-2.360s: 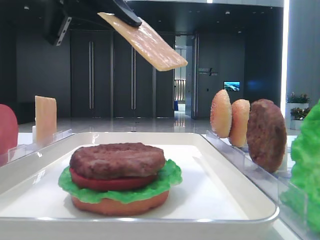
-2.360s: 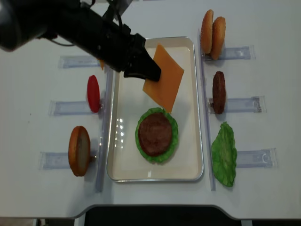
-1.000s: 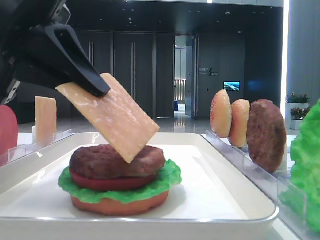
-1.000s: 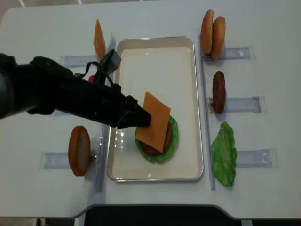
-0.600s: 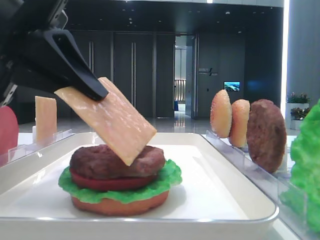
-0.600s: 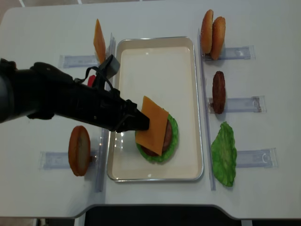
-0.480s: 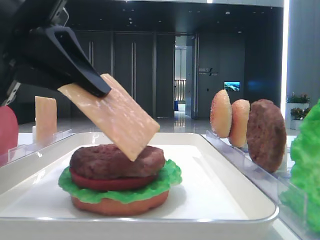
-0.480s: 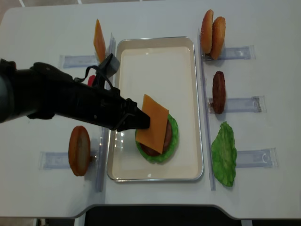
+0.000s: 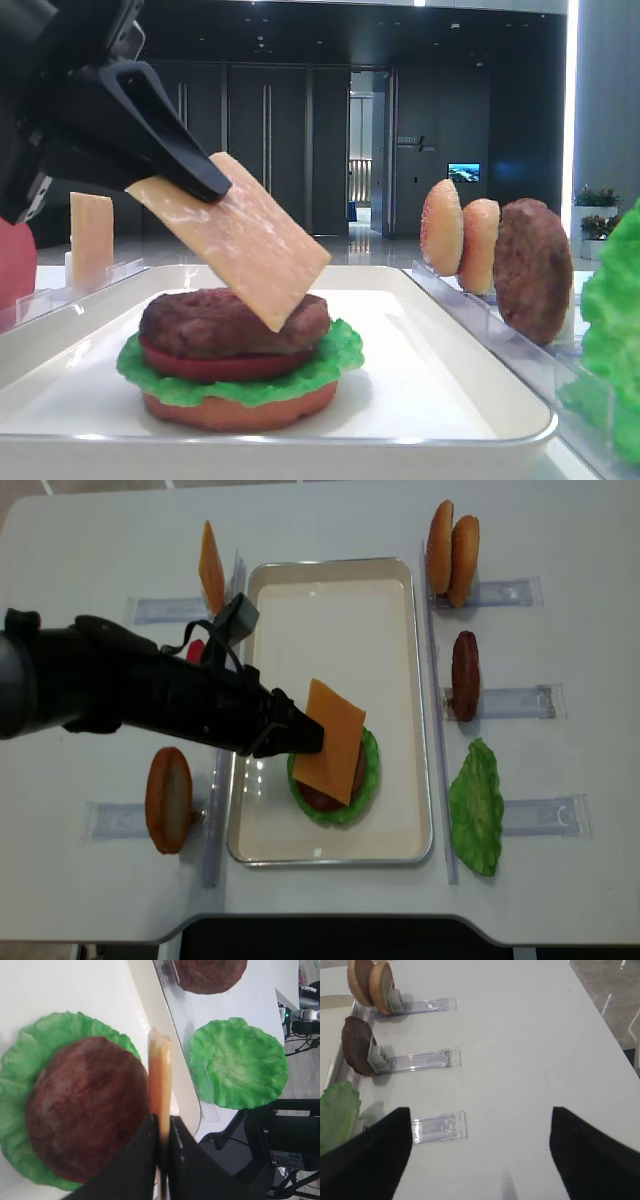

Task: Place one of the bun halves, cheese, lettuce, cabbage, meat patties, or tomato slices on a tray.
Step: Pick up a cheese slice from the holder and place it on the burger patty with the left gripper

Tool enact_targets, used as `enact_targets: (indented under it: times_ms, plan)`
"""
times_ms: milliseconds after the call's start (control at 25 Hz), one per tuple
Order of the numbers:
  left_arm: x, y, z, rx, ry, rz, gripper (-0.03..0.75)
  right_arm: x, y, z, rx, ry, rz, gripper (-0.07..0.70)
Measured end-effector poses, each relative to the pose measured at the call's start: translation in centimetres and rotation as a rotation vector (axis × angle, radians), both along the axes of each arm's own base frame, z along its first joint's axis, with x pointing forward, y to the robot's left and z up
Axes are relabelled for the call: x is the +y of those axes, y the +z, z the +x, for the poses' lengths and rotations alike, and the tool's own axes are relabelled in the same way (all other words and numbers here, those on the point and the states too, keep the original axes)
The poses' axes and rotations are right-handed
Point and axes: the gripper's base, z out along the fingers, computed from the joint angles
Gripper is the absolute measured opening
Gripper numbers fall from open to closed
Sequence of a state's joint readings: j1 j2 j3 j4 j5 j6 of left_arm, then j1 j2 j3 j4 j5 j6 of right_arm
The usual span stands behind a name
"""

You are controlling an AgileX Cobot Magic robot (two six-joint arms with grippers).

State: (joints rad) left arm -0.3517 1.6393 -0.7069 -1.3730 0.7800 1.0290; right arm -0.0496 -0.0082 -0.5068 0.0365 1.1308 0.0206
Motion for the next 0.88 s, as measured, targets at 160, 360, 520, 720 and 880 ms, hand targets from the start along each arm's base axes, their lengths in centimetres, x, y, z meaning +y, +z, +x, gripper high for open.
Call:
enact_targets:
  times_ms: [160, 360, 520, 720, 880]
  plan:
    - [-0.04, -0.11, 0.01, 0.007, -0.001, -0.004, 0.026, 0.00, 0.00, 0.00, 0.000, 0.000, 0.000, 0.539]
    - [-0.02, -0.15, -0.06, 0.005, -0.012, 0.003, 0.026, 0.00, 0.00, 0.00, 0.000, 0.000, 0.000, 0.539]
    - [0.06, -0.26, -0.16, 0.015, -0.019, 0.016, 0.026, 0.00, 0.00, 0.00, 0.000, 0.000, 0.000, 0.539]
    - [0.16, -0.39, -0.22, 0.019, -0.022, 0.035, 0.026, 0.00, 0.00, 0.00, 0.000, 0.000, 0.000, 0.539]
    - [0.36, -0.58, -0.04, 0.006, -0.009, 0.066, 0.026, 0.00, 0.00, 0.00, 0.000, 0.000, 0.000, 0.539]
